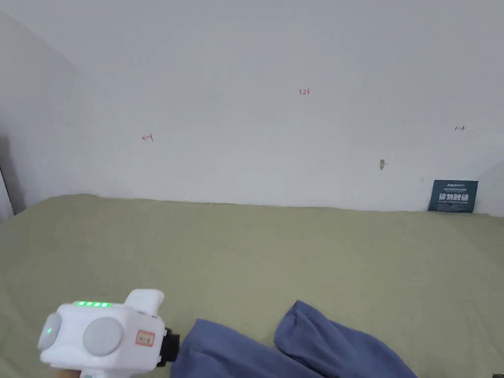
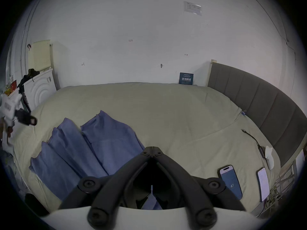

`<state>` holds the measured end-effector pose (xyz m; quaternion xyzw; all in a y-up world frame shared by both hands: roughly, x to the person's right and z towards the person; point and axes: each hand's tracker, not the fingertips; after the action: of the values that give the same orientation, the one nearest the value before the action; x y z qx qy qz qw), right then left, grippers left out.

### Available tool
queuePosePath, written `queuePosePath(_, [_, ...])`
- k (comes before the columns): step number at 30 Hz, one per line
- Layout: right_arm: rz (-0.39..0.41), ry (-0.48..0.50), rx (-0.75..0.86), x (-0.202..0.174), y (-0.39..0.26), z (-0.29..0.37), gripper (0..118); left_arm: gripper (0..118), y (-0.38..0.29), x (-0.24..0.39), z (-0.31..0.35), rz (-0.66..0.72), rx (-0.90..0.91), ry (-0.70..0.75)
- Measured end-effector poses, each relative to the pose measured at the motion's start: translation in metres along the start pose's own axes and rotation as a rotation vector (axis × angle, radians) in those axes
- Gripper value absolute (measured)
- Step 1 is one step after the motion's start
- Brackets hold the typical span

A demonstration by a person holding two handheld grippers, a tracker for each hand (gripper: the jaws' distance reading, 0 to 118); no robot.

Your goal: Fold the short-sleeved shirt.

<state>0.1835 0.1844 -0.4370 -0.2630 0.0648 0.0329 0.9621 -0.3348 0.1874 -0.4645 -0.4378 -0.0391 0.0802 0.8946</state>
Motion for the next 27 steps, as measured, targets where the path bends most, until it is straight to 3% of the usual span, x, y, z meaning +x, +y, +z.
queuePosePath(3, [-0.001, 0.002, -0.009, -0.001, -0.002, -0.009, 0, 0, 0.043, 0.001, -0.051, -0.011, -0.059, -0.011])
queuePosePath(5, [0.008, 0.002, -0.019, -0.002, -0.003, -0.016, 0, 0, 0.067, -0.001, -0.084, -0.050, -0.119, 0.066])
queuePosePath(6, [0.010, 0.006, -0.026, -0.002, -0.003, -0.018, 0, 11, 0.076, -0.002, -0.100, -0.044, -0.136, 0.125])
queuePosePath(7, [0.012, 0.010, -0.031, -0.002, -0.003, -0.021, 0, 28, 0.083, -0.003, -0.114, -0.056, -0.176, 0.141])
queuePosePath(8, [0.015, 0.009, -0.037, -0.002, -0.003, -0.023, 0, 57, 0.089, -0.007, -0.128, -0.041, -0.198, 0.145])
queuePosePath(9, [0.023, 0.002, -0.046, -0.002, -0.003, -0.026, 0, 99, 0.091, -0.012, -0.142, 0.000, -0.238, 0.130])
queuePosePath(10, [0.028, 0.001, -0.053, -0.002, -0.003, -0.027, 0, 115, 0.092, -0.016, -0.152, 0.022, -0.272, 0.093])
queuePosePath(11, [0.040, -0.005, -0.068, -0.003, -0.004, -0.030, 0, 117, 0.091, -0.020, -0.163, 0.058, -0.308, 0.046])
queuePosePath(14, [0.046, -0.003, -0.067, -0.002, -0.007, -0.034, 0, 110, 0.086, -0.027, -0.186, 0.083, -0.335, 0.053])
queuePosePath(16, [0.033, 0.006, -0.079, -0.001, -0.009, -0.035, 0, 89, 0.080, -0.023, -0.190, 0.067, -0.346, 0.057])
queuePosePath(17, [0.021, 0.011, -0.085, -0.001, -0.009, -0.034, 0, 76, 0.078, -0.021, -0.187, 0.014, -0.337, 0.154])
queuePosePath(18, [-0.002, 0.018, -0.088, 0.001, -0.011, -0.033, 0, 63, 0.077, -0.020, -0.180, 0.012, -0.294, 0.168])
queuePosePath(19, [-0.012, 0.025, -0.088, 0.003, -0.012, -0.031, 0, 37, 0.078, -0.017, -0.173, 0.027, -0.304, 0.145])
queuePosePath(20, [-0.018, 0.027, -0.089, 0.005, -0.014, -0.028, 3, 3, 0.078, -0.016, -0.166, 0.016, -0.283, 0.133])
queuePosePath(21, [-0.032, 0.036, -0.098, 0.007, -0.015, -0.025, 13, 3, 0.078, -0.015, -0.162, -0.011, -0.267, 0.081])
queuePosePath(22, [-0.037, 0.045, -0.117, 0.008, -0.016, -0.022, 33, 3, 0.075, -0.012, -0.155, -0.010, -0.251, 0.055])
queuePosePath(23, [-0.056, 0.067, -0.150, 0.010, -0.019, -0.019, 67, 3, 0.079, -0.004, -0.146, -0.007, -0.255, 0.076])
queuePosePath(24, [-0.077, 0.090, -0.199, 0.011, -0.022, -0.018, 108, 3, 0.079, 0.001, -0.142, -0.018, -0.252, 0.078])
queuePosePath(25, [-0.074, 0.104, -0.260, 0.011, -0.024, -0.018, 118, 3, 0.079, 0.005, -0.139, -0.024, -0.251, 0.085])
queuePosePath(27, [-0.075, 0.130, -0.311, 0.007, -0.033, -0.011, 110, 3, 0.080, 0.004, -0.142, -0.028, -0.247, 0.090])
